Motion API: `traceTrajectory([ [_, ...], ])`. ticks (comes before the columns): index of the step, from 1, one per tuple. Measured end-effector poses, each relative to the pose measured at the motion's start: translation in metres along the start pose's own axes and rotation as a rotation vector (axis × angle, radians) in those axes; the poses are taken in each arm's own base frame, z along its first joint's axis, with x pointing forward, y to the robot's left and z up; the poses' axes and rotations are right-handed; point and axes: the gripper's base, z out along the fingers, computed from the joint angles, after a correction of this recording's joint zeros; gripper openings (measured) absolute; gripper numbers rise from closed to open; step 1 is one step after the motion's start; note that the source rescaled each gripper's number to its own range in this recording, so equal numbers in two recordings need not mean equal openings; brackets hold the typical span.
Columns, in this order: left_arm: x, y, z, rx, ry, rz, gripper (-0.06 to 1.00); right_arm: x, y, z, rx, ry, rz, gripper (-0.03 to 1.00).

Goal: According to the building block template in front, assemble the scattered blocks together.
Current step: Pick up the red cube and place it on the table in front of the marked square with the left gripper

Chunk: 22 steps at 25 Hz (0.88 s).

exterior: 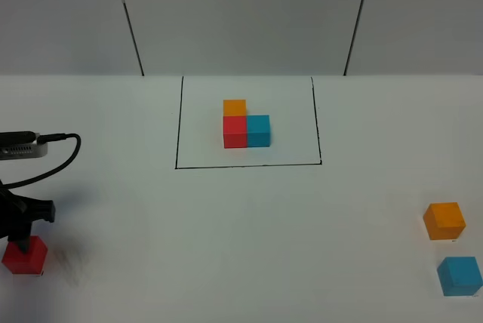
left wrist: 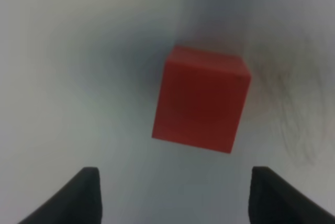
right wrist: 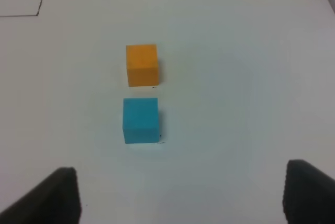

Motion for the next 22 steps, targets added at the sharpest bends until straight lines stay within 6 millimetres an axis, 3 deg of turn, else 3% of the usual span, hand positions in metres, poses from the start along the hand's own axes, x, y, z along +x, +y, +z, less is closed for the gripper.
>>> traceTrajectory([
  [10,-0.008,-0.008,0.03,0.017,0.046,0.033,0.34,0.0,0.0,0.0,0.0,0.0,0.0,0.67],
  [16,-0.012,-0.009,0.031,0.028,0.009,0.032,0.34,0.0,0.0,0.0,0.0,0.0,0.0,0.67],
  [22,-0.014,0.006,0.035,0.026,0.013,-0.01,0.34,0.0,0.0,0.0,0.0,0.0,0.0,0.67],
])
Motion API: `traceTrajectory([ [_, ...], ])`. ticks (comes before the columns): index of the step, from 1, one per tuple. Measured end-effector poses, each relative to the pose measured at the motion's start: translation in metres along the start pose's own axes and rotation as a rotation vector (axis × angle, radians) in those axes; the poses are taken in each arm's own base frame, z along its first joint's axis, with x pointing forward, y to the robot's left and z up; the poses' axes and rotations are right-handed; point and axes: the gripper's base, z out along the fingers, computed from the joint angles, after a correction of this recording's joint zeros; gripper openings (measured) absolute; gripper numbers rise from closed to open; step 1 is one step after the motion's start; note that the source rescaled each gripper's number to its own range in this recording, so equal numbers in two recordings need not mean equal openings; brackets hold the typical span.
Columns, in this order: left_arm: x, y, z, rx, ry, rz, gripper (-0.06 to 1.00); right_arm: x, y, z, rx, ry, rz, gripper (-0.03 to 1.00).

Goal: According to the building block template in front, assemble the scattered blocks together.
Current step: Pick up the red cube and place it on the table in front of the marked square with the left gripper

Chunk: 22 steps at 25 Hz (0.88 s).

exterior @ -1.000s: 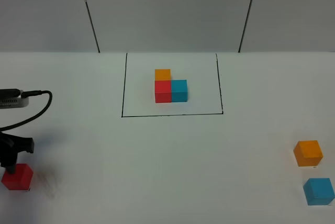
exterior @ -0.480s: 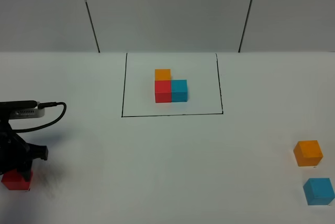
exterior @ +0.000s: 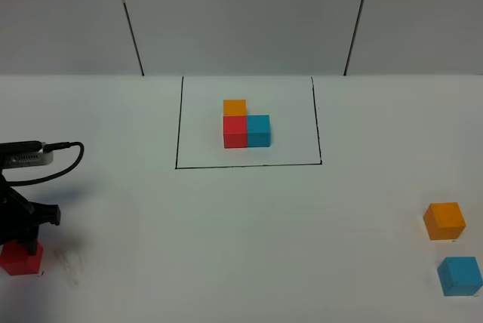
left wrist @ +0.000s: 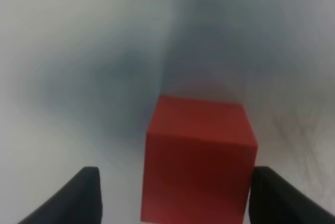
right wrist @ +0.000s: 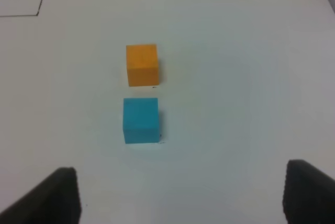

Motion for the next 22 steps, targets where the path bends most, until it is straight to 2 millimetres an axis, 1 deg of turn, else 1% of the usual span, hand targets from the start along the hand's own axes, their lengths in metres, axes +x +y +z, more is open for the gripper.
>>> traceTrajectory([
  [4,-0.001,0.007,0.001,0.0,0.002,-0.006,0.34,0.0,0.0,0.0,0.0,0.0,0.0,0.67],
  [8,-0.003,0.004,0.004,0.032,-0.013,-0.006,0.34,0.0,0.0,0.0,0.0,0.0,0.0,0.67],
  [12,-0.005,-0.002,0.014,0.082,0.003,-0.002,0.34,0.0,0.0,0.0,0.0,0.0,0.0,0.67],
  [15,-0.005,-0.004,0.021,0.087,0.02,0.007,0.34,0.0,0.0,0.0,0.0,0.0,0.0,0.67],
  [18,-0.006,-0.004,0.024,0.087,0.023,0.009,0.34,0.0,0.0,0.0,0.0,0.0,0.0,0.67],
  [20,-0.006,-0.004,0.024,0.087,0.02,0.009,0.3,0.0,0.0,0.0,0.0,0.0,0.0,0.67],
  [21,-0.006,-0.004,0.024,0.087,0.02,0.009,0.26,0.0,0.0,0.0,0.0,0.0,0.0,0.67],
  [22,-0.006,-0.004,0.024,0.087,0.02,0.009,0.19,0.0,0.0,0.0,0.0,0.0,0.0,0.67],
])
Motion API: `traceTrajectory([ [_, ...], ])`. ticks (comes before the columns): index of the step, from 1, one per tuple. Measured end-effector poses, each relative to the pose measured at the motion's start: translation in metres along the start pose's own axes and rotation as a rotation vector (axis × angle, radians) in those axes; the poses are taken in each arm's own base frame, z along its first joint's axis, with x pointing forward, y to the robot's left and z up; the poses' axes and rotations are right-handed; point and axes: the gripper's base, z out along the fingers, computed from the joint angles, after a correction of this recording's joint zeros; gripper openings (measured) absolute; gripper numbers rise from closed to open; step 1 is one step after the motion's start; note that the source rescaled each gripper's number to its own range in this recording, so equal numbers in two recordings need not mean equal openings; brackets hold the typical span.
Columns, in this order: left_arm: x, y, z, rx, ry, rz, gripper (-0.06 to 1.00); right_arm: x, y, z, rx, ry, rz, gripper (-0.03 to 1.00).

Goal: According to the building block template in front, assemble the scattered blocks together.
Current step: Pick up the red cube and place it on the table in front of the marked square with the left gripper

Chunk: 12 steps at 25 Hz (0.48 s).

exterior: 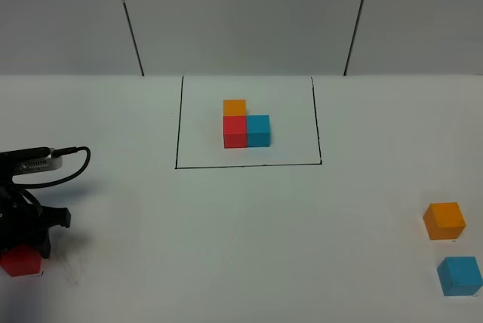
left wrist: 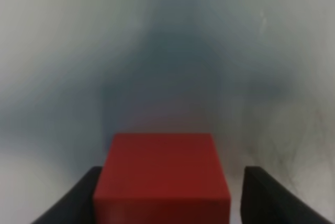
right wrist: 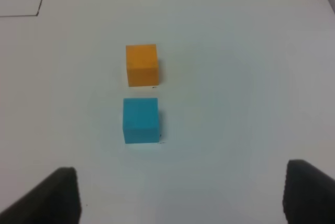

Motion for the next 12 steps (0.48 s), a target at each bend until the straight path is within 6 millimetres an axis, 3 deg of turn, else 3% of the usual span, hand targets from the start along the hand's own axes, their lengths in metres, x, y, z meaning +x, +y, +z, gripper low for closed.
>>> traceTrajectory([
  [2,0.0,0.0,0.0,0.0,0.0,0.001,0.0,0.0,0.0,0.0,0.0,0.0,0.0,0.67],
  [7,-0.001,0.0,-0.003,-0.002,0.02,0.092,0.0,0.0,0.0,0.0,0.0,0.0,0.0,0.67],
  [10,-0.013,-0.009,-0.022,0.007,-0.011,0.257,0.0,0.0,0.0,0.0,0.0,0.0,0.0,0.67],
  [12,-0.022,-0.026,-0.041,0.01,-0.043,0.434,0.0,0.0,0.0,0.0,0.0,0.0,0.0,0.67],
])
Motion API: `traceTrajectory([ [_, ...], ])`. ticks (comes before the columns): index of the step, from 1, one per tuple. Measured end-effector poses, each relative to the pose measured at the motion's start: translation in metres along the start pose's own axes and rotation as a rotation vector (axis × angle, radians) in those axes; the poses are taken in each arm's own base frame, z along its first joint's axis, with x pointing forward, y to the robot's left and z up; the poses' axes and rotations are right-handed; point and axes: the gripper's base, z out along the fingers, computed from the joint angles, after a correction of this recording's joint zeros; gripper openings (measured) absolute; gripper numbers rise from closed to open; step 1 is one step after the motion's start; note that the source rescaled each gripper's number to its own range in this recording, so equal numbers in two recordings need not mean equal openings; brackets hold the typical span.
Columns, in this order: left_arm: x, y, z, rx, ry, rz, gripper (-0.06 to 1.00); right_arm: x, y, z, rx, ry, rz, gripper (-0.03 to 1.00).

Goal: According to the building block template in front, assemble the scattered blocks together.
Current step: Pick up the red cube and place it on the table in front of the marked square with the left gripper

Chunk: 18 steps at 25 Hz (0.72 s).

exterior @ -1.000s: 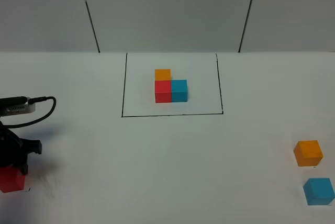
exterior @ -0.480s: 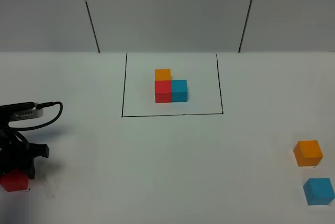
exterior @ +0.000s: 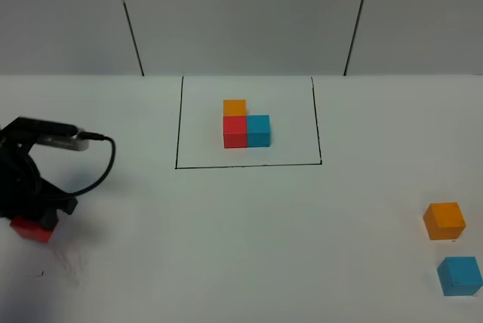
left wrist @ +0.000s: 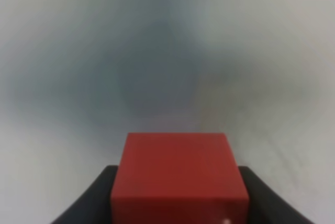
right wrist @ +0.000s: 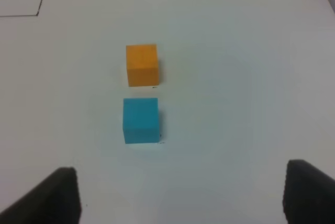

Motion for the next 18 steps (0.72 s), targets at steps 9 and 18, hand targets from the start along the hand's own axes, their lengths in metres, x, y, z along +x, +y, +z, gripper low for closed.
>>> traceTrajectory([
  [9,-0.048,-0.126,-0.062,0.027,-0.091,0.96,0.0,0.0,0.0,0.0,0.0,0.0,0.0,0.67],
  [18,-0.044,-0.227,-0.029,0.08,-0.134,1.244,0.0,0.0,0.0,0.0,0.0,0.0,0.0,0.67],
])
